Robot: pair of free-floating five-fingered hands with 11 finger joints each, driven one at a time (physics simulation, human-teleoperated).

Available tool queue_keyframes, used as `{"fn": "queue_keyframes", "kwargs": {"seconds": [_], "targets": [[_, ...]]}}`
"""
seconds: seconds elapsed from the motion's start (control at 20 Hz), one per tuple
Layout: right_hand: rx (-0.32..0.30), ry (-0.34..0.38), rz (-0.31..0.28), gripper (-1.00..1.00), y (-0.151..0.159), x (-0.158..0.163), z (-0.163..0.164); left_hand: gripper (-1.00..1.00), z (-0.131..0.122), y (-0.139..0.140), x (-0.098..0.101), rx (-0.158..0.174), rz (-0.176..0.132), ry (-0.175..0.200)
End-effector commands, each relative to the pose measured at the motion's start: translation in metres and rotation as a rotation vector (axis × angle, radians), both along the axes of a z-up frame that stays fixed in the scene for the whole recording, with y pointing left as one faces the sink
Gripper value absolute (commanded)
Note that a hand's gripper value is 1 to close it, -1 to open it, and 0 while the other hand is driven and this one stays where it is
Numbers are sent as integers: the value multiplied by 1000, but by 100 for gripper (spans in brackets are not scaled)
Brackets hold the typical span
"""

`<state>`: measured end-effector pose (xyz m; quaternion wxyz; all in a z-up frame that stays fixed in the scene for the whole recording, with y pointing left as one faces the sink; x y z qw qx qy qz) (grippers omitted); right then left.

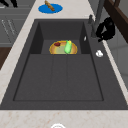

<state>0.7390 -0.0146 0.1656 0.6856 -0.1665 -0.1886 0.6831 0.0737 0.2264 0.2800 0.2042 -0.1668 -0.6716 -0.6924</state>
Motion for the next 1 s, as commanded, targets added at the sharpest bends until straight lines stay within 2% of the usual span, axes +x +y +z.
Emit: {"fn": "queue_keyframes", "kwargs": {"seconds": [0.0, 0.95], "targets": [[22, 0, 0, 100, 27, 0, 20, 0, 0, 0, 0, 0, 0, 0], [-11, 26, -2, 100, 32, 2, 20, 0, 0, 0, 0, 0, 0, 0]]}}
